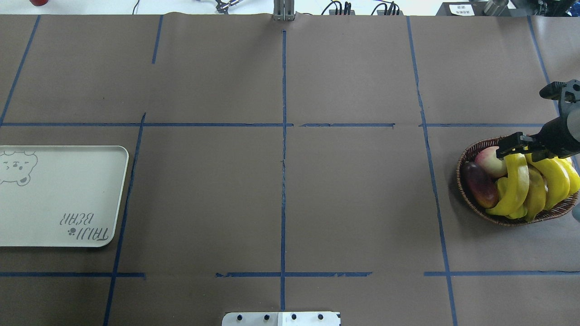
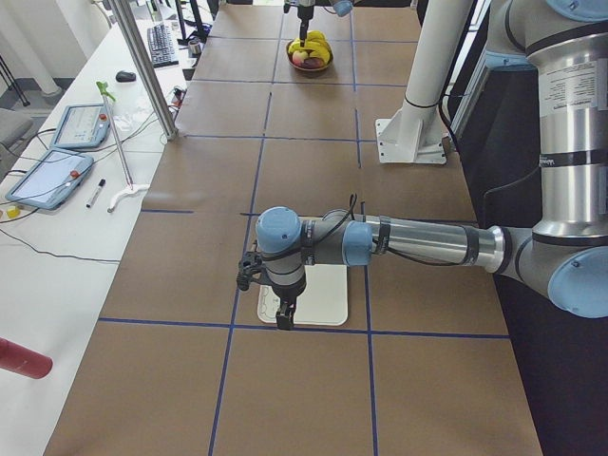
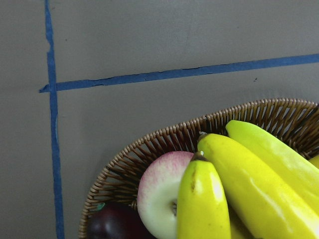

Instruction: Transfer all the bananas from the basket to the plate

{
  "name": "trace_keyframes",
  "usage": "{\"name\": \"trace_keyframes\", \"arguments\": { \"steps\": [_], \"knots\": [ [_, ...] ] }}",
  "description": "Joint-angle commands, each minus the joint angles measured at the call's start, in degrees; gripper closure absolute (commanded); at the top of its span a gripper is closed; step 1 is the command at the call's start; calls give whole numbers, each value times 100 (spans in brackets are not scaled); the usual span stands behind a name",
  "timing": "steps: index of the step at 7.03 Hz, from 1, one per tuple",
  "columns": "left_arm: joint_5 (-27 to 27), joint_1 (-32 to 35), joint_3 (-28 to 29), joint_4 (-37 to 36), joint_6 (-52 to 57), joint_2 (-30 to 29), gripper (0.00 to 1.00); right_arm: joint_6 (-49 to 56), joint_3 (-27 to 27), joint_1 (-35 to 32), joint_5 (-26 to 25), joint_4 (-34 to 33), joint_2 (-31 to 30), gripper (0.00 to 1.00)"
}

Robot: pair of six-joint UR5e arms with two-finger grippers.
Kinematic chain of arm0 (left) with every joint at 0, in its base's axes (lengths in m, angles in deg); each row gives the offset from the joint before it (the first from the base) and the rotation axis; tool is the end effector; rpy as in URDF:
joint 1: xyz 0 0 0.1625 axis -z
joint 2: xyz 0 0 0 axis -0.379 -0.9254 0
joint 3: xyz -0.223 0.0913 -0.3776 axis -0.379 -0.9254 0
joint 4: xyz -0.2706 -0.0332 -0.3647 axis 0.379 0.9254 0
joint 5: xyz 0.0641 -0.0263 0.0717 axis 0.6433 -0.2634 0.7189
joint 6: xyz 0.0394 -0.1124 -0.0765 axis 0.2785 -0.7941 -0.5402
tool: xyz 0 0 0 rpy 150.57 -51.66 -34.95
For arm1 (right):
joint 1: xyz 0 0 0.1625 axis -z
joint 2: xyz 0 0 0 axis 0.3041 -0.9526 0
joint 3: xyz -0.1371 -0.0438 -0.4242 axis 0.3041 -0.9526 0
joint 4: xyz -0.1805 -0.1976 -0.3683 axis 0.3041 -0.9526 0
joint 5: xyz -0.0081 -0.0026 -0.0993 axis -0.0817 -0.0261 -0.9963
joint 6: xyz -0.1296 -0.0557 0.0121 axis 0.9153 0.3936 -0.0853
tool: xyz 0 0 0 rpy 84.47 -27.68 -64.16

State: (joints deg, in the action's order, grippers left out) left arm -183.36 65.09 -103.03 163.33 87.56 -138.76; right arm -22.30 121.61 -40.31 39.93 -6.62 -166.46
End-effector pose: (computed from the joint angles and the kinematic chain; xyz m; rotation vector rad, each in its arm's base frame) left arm -0.0166 -0.4654 0.6742 0.0183 0.7400 0.1659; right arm -0.2361 -0.4789 0.5532 0.0430 -0.8126 0.1302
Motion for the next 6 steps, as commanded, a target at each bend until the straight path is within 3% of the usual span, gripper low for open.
{"name": "trace_keyframes", "arguments": {
  "steps": [1, 4, 6],
  "knots": [
    [0, 0, -2, 3, 0, 0, 0, 3, -109, 70, 7, -2, 2, 14],
    [8, 0, 7, -6, 0, 0, 0, 3, -179, 106, 7, -2, 64, 33],
    [8, 0, 7, 3, 0, 0, 0, 38, -179, 97, 7, -2, 64, 66]
  ]
}}
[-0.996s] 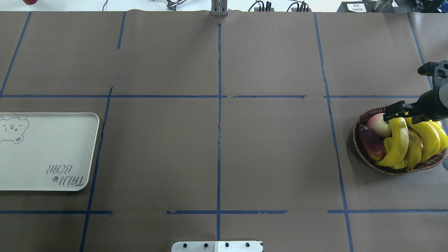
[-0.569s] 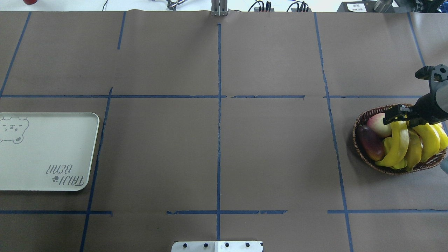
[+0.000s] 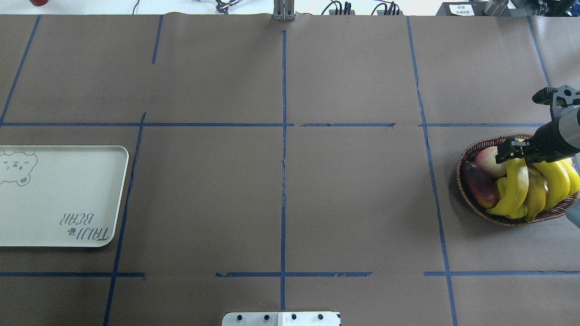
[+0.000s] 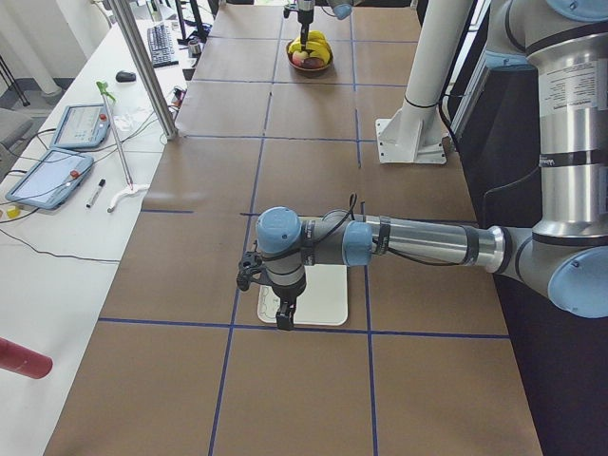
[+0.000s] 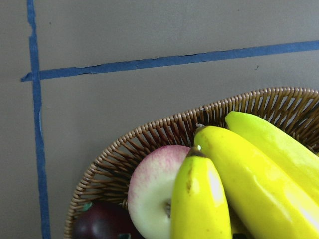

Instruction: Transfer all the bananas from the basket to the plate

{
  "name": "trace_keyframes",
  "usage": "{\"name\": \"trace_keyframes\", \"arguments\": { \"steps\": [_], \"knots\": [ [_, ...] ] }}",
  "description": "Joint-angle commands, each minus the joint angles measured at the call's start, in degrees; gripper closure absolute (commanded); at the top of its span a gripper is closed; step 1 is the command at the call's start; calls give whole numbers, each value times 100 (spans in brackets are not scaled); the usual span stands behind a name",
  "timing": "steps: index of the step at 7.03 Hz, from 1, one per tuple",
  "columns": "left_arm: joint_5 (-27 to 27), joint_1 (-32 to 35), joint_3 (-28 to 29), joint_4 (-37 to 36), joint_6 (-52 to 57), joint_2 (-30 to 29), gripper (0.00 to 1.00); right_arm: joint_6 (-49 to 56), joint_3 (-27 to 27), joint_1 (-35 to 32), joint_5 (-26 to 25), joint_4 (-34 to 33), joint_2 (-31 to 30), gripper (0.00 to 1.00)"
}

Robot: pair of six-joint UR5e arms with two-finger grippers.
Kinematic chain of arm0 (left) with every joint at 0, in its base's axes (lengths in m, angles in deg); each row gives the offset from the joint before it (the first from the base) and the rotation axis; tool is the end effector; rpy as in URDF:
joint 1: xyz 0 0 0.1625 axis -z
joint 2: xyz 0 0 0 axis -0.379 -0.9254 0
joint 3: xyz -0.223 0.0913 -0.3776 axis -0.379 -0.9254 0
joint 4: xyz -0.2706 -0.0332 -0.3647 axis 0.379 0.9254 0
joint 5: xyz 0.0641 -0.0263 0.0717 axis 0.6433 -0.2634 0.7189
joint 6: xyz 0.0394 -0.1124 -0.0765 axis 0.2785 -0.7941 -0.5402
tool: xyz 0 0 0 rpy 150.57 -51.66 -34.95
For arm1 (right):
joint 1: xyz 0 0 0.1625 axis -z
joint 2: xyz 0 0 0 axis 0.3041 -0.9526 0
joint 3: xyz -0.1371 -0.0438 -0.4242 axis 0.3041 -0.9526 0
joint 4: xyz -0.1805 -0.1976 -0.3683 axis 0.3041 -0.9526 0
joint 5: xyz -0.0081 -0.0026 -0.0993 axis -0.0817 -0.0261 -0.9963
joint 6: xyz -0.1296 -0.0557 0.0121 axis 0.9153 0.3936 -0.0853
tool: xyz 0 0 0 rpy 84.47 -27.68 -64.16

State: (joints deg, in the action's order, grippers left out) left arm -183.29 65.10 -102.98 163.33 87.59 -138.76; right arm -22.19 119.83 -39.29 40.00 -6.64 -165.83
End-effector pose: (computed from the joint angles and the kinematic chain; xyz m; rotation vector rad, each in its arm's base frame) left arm -0.0168 -0.4654 0.6748 0.0176 0.7388 0.1660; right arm -0.2479 -0.4794 0.5651 0.0201 -0.8015 0.1179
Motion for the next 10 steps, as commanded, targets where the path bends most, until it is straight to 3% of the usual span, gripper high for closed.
{"name": "trace_keyframes", "arguments": {
  "steps": [1, 3, 4, 6, 8, 10],
  "knots": [
    [1, 0, 1, 2, -4, 0, 0, 18, -1, -5, 0, 9, -8, 79],
    [-8, 0, 1, 2, -4, 0, 0, 36, 217, -40, 78, 0, -61, 96],
    [1, 0, 1, 2, -4, 0, 0, 36, 549, -84, 123, -52, -78, 99],
    [1, 0, 1, 2, -4, 0, 0, 9, 781, -460, 901, -71, -70, 99],
    [1, -87, -261, -6, 5, -35, 0, -148, 737, -436, 914, -26, 210, 99],
    [1, -132, -298, 80, -30, -174, 0, -962, 510, -349, 905, -18, 1016, 99]
  ]
}}
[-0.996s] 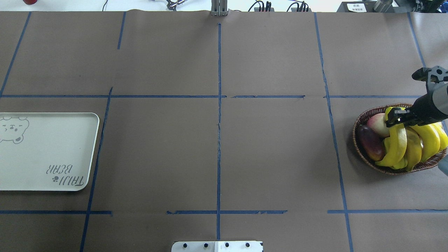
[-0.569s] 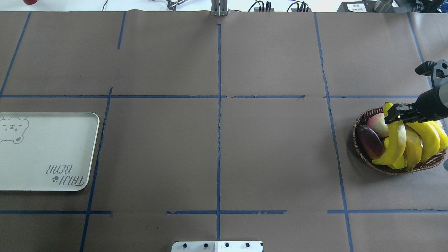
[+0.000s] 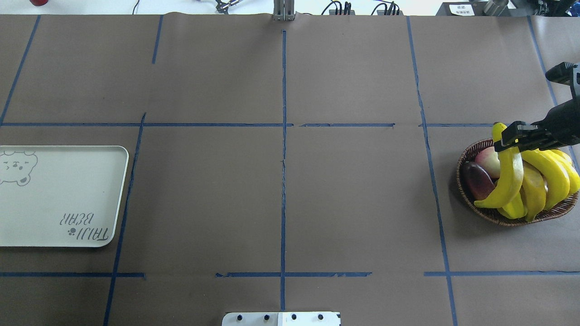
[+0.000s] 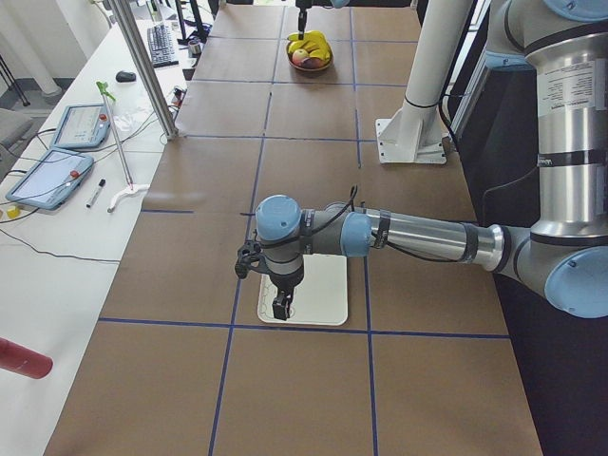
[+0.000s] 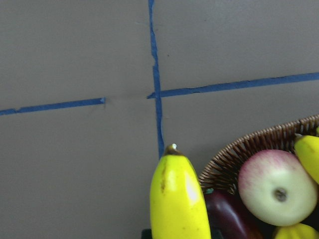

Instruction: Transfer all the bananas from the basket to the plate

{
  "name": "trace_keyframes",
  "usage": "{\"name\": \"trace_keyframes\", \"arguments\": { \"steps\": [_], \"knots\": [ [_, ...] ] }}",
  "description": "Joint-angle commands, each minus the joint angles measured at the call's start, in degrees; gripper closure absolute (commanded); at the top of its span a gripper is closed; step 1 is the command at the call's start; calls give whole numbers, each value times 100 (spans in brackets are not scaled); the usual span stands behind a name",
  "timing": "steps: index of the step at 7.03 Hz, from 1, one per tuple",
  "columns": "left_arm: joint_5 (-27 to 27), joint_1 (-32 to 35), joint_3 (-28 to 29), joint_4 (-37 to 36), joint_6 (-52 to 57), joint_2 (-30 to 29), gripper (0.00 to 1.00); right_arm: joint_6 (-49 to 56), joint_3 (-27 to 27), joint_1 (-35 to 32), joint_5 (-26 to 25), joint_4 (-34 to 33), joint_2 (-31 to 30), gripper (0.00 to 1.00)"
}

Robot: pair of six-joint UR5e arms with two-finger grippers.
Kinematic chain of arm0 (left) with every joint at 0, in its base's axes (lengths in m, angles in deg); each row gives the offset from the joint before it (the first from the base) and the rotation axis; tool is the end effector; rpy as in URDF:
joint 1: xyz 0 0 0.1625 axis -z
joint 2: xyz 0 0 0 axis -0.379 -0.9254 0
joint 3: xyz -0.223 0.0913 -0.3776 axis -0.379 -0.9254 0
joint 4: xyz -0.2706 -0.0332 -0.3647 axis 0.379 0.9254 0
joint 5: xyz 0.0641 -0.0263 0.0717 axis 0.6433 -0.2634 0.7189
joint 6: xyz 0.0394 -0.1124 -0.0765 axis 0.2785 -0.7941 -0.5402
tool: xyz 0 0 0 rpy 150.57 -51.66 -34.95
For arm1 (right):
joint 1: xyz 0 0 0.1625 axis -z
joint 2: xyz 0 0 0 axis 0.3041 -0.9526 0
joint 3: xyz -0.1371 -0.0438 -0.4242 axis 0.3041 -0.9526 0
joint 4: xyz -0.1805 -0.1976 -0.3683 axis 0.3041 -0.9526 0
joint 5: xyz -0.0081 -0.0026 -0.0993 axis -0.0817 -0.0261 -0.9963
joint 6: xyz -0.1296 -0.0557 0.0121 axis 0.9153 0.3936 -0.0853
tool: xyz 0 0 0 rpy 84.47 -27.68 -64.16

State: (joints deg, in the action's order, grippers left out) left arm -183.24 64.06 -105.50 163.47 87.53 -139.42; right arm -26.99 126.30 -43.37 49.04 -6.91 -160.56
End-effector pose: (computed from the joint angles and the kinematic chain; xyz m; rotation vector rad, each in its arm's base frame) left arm -0.0079 -0.4740 0.6457 0.0659 0.7365 0.2036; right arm -0.2334 -0.4966 0.4415 0.0572 -1.0202 0.1282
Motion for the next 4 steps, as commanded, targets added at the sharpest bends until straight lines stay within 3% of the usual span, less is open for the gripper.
{"name": "trace_keyframes", "arguments": {
  "steps": [1, 2, 4],
  "knots": [
    [-4, -37, -20, 433, -32, -319, 0, -825, -243, 226, -8, 10, 867, 99],
    [22, -46, 111, 1028, -58, -416, 0, -1159, -314, 402, -60, 10, 1211, 99],
    [-74, -176, 331, 1219, -241, -733, 0, -1731, -332, 832, -506, 18, 1669, 99]
  ]
}}
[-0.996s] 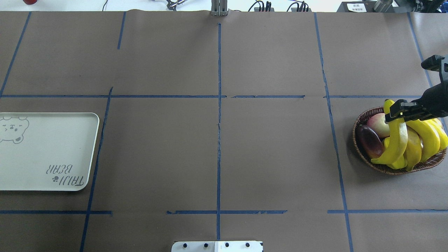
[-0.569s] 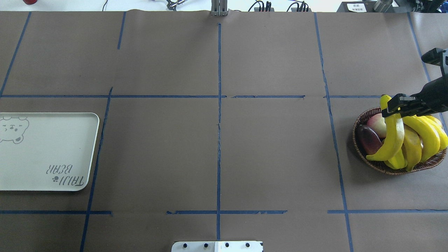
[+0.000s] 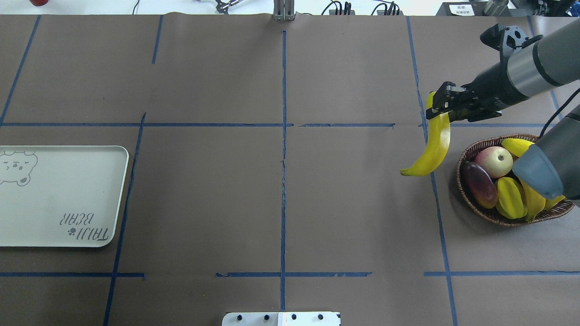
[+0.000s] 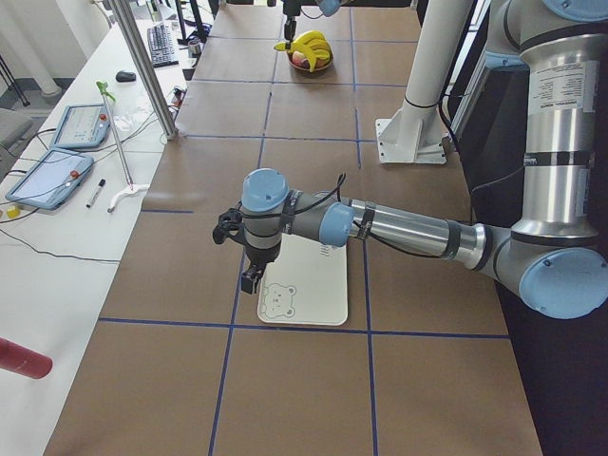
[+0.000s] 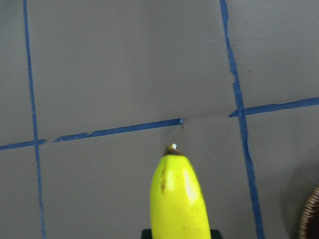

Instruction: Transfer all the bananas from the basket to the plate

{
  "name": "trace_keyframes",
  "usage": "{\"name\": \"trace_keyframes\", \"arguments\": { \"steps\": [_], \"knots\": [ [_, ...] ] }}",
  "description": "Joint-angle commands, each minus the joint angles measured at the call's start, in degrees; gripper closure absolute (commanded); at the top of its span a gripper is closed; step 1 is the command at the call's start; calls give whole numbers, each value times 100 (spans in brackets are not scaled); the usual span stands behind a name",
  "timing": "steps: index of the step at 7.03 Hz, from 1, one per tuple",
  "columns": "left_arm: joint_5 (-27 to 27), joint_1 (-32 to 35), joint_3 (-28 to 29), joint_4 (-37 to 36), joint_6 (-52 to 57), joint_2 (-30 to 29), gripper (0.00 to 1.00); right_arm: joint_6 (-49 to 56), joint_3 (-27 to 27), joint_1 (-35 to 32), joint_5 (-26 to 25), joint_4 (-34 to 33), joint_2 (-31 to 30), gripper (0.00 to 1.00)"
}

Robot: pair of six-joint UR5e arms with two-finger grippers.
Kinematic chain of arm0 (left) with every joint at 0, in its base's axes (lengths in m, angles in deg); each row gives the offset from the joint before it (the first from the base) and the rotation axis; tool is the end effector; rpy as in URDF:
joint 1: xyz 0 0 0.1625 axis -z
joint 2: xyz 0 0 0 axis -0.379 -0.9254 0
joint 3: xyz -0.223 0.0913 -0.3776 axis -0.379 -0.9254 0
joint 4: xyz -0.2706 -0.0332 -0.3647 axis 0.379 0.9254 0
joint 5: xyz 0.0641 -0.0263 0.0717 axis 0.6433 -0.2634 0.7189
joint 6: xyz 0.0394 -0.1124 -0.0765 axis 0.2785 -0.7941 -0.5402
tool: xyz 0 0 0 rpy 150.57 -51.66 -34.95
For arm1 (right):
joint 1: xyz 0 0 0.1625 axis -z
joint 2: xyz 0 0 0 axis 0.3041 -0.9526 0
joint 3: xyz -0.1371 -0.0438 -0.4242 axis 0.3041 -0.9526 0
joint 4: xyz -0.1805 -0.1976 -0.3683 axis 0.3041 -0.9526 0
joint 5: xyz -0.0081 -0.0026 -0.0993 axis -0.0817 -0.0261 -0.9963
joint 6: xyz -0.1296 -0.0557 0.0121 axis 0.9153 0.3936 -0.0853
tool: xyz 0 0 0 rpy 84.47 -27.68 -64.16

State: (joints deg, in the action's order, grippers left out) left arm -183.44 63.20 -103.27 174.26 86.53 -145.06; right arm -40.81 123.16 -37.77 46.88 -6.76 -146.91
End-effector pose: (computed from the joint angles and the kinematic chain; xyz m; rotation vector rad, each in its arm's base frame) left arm 0.0044 -0.5347 0.5953 0.2910 0.7325 0.2919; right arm -0.3163 -0.5302 0.3332 0.0395 -1.1219 0.1952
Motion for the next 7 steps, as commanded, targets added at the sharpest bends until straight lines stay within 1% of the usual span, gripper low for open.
{"name": "trace_keyframes", "arguments": {
  "steps": [1, 2, 3, 4, 5, 6, 7],
  "knots": [
    [-463, -126, 109, 279, -839, -187, 0, -874, -71, 604, -659, 290, 463, 99],
    [-876, -161, 118, 472, -1264, -196, 0, -1384, -272, 921, -993, 1041, 482, 99],
    [-1141, -318, 100, 605, -1442, -283, 0, -1833, -604, 1220, -1292, 1876, 543, 98],
    [-1309, -520, 39, 989, -1487, -310, 0, -2011, -903, 1406, -1356, 2476, 613, 97],
    [-1493, -861, 47, 1271, -1496, -319, 0, -2187, -1150, 1547, -1365, 2630, 927, 97],
    [-1513, -1065, 4, 1335, -1610, -485, 0, -2572, -1431, 1774, -1496, 2640, 1339, 97],
    [-1539, -1093, -5, 1466, -1837, -678, 0, -2619, -1477, 2020, -1837, 2649, 1483, 97]
  ]
}}
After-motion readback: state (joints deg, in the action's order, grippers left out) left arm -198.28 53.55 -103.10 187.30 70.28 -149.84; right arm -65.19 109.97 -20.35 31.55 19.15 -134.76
